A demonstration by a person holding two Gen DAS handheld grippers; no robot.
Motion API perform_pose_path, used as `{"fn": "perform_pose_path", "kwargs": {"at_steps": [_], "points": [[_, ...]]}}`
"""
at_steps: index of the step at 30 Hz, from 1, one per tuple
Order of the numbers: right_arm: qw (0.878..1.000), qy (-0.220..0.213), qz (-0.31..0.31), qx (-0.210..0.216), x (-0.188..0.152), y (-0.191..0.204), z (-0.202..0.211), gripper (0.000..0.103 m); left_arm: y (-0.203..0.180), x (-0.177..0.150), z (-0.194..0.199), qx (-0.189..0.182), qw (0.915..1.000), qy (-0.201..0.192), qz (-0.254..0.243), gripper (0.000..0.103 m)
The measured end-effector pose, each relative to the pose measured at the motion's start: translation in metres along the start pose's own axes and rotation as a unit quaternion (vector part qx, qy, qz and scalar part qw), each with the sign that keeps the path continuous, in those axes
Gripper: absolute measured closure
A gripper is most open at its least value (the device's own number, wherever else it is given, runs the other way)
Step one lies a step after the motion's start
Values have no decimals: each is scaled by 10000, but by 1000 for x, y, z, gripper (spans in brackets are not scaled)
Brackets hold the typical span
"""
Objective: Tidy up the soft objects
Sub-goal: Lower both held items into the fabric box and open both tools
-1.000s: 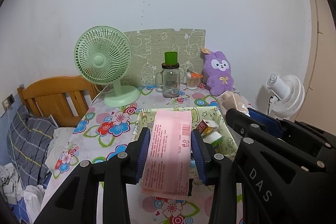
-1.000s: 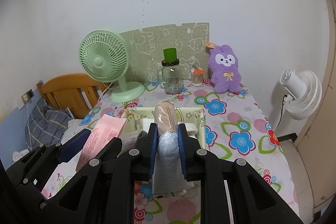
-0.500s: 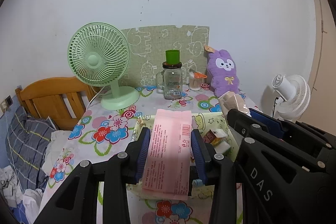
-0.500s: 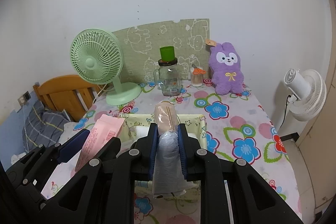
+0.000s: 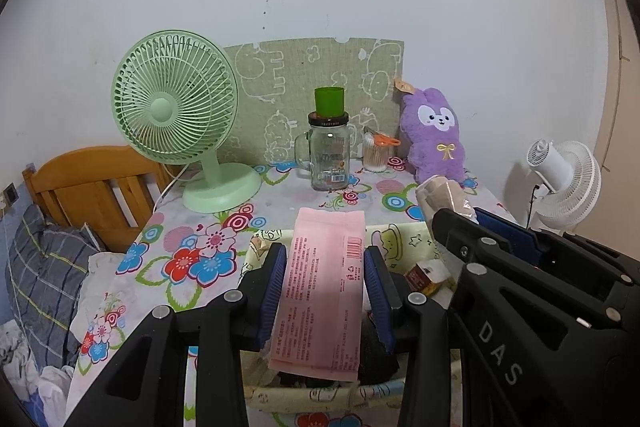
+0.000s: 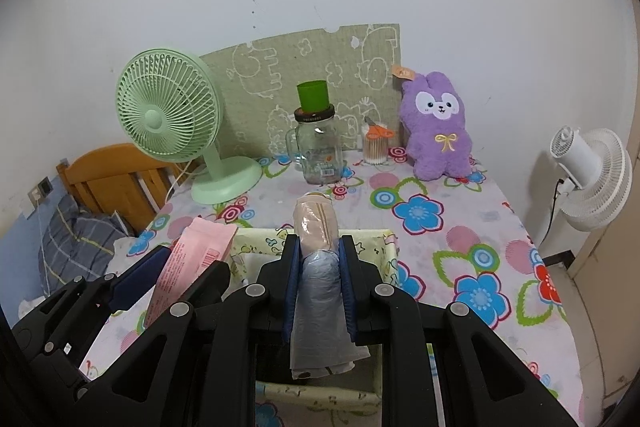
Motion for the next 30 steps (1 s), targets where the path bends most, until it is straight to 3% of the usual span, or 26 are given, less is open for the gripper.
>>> {"fn": "perform_pose_path", "kwargs": {"at_steps": [15, 17, 19, 22, 30], "points": [[9997, 230, 33, 63, -1, -3, -34, 81, 6, -1, -36, 121, 9995, 291, 52, 61], [9996, 254, 60, 60, -2, -1, -37, 81, 8, -2, -40, 124, 9993, 359, 51, 52], [9995, 283, 100, 107, -2, 1, -39, 81, 9, -3, -42, 69, 9992, 390, 63, 34], [9992, 332, 165, 143, -2, 4, -43, 81, 12, -5, -46, 55, 9989, 454, 75, 27], [9980, 400, 309, 372, -2, 11, -58, 79, 15, -9, -53, 70, 9978, 652, 60, 24]]}}
Point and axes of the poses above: each gripper's, at about its wrist camera, not at the fingertips, and z roughly against the way its jaws point, y to its left, x to its top, the point moved 6 cm from there along -z, roughly the way its jaws point, and after that the axes turned 14 degrees about y, right-handed, at the moved point
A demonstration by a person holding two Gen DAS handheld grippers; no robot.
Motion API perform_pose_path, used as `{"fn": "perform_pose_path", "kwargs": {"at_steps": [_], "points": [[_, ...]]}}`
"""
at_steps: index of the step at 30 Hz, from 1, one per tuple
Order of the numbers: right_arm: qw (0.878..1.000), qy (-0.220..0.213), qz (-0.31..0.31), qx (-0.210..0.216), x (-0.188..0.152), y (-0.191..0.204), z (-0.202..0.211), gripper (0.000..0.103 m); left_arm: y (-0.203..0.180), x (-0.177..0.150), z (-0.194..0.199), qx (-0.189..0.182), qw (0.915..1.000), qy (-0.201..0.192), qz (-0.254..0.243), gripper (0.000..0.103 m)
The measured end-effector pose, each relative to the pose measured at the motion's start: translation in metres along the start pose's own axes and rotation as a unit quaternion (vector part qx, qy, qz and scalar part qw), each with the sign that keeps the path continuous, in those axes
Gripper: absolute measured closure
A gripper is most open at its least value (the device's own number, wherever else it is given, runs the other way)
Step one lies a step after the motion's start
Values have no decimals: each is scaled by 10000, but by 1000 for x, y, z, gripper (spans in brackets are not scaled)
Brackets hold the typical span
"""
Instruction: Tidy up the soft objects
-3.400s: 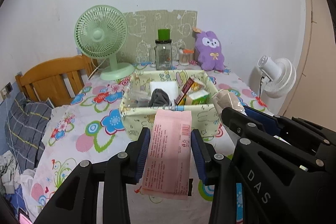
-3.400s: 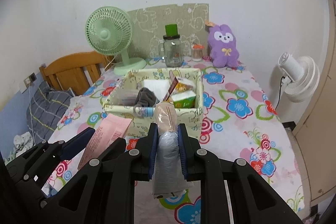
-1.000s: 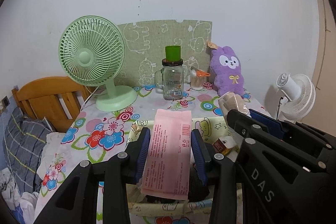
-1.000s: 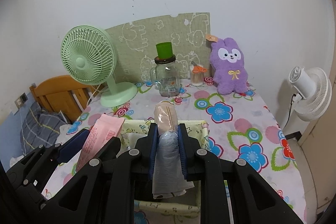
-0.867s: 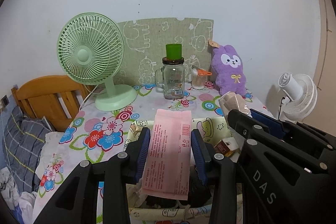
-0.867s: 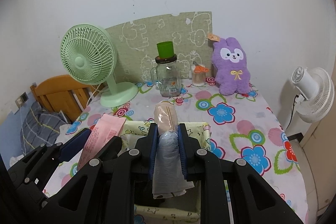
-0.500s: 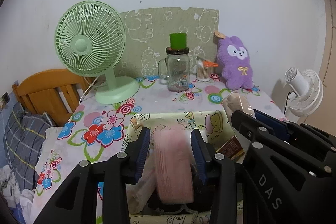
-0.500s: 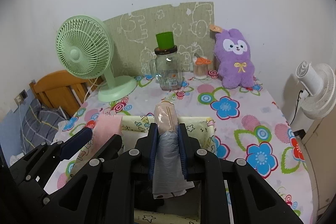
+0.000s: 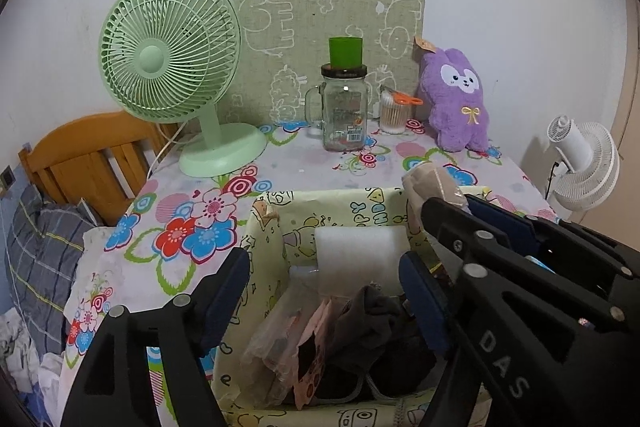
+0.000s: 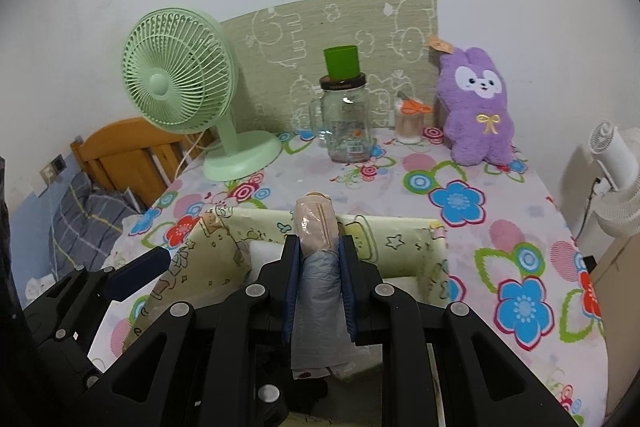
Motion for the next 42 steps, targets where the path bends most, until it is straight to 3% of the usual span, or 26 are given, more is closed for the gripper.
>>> {"fn": "perform_pose_path", "kwargs": {"at_steps": [2, 4, 6, 7, 14, 25, 42], "points": [[10000, 54, -8, 4, -1, -1, -5, 73, -2, -2, -2, -43, 10000, 41, -38, 23], [10000, 52, 7, -42, -1, 0, -6, 47, -4, -4, -2, -98, 9999, 64, -82, 22], [9999, -33, 16, -126, -2, 0, -4, 31, -6, -5, -1, -121, 9998, 38, -125, 18], [9998, -67, 26, -159, -2, 0, -3, 28, -6, -6, 1, -111, 9999, 19, -127, 17], [9994, -53, -35, -330, -6, -2, 8, 23, -6, -8, 10, -158, 9998, -53, -111, 14], [9974, -258, -205, -646, -22, -5, 49, 16, -13, -17, 41, -222, 9991, -346, -124, 0], [9950, -624, -229, -739, -52, 2, 117, 6, -9, -44, 95, -266, 9974, -664, -23, 0]]}}
Point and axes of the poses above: each gripper's, at about its wrist camera, not at the fingertips, and z roughly against the way its jaws point, y to its left, x to its top, the point moved 6 cm from there along -z, roughly the way its jaws point, and after that the axes turned 14 degrees about y, right-handed, at the moved point
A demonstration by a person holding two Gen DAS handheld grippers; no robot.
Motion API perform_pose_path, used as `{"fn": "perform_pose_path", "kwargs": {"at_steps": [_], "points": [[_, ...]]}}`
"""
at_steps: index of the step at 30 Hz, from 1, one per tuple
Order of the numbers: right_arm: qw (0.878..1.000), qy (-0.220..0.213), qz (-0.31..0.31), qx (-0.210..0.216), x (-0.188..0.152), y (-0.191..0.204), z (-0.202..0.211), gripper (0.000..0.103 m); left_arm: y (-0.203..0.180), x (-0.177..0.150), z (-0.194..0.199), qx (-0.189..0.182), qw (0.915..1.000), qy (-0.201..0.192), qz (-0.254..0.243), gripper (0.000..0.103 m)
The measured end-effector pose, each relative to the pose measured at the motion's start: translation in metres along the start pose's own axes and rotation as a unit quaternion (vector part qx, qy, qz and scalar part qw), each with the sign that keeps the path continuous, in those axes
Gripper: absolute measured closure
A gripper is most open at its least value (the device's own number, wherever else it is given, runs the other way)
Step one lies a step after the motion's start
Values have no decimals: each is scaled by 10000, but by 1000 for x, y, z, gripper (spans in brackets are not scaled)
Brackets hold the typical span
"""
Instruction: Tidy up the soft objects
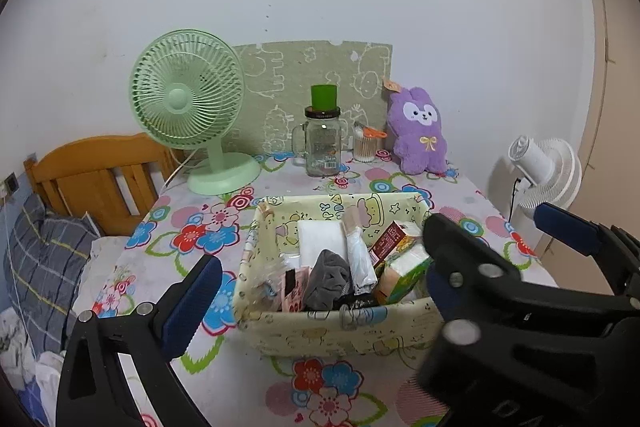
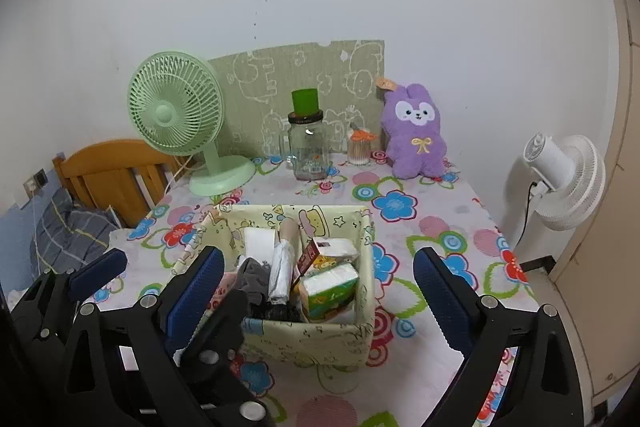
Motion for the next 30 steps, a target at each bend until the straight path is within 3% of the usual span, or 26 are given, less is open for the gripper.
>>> {"fn": "perform_pose_path", "kwargs": {"at_steps": [16, 30], "points": [[9985, -496, -173, -162, -21, -17, 77, 1, 23, -21, 63, 270, 9986, -379, 242, 0], [9968, -669, -286, -320, -51, -29, 112, 0, 39, -39, 106, 350, 9961, -738, 336, 0]]}}
Point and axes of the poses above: each gripper's, at about its wrist camera, not at the fingertips, and z roughly against the way its jaws point, y to its left, x to its top, the point moved 6 cm from there along -z, roughly the way its jaws point, and after that the axes turned 14 degrees about y, right-handed, at the moved point
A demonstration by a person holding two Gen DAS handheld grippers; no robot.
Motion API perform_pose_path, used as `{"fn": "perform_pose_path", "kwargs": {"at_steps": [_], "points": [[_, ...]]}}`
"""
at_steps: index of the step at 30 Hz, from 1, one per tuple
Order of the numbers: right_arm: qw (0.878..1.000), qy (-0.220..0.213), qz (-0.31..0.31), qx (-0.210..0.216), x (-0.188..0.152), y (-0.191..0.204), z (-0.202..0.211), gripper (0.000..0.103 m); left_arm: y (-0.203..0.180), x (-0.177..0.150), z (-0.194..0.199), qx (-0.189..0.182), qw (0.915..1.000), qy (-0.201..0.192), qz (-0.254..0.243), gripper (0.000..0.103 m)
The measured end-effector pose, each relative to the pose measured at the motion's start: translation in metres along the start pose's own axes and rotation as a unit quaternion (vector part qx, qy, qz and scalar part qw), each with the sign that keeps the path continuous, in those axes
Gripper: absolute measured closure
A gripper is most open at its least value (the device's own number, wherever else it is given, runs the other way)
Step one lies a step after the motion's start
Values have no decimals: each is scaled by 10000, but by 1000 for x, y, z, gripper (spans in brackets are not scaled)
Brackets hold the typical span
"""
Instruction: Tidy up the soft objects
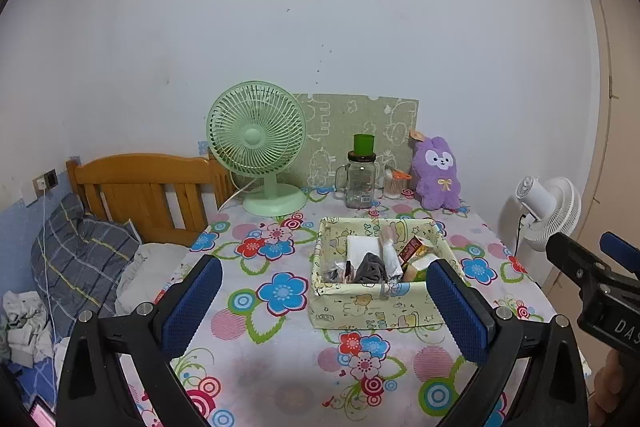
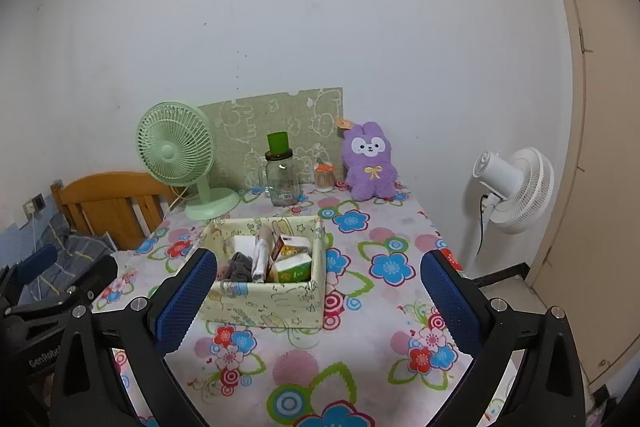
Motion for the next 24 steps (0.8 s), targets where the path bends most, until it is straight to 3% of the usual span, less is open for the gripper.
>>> {"fn": "perform_pose_path", "kwargs": {"at_steps": [24], "points": [[9999, -41, 104, 27, -1, 3, 6, 0, -9, -1, 8, -4, 9999, -83, -72, 0]]}}
Point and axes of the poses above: each gripper's, at about its wrist camera, not at the fingertips, and z roughly against the way its jaws point, y to its left, x to its top, the point moved 6 cm from there along -z, roughly the way its jaws point, and after that the axes turned 14 degrees about y, right-handed, at the moved point
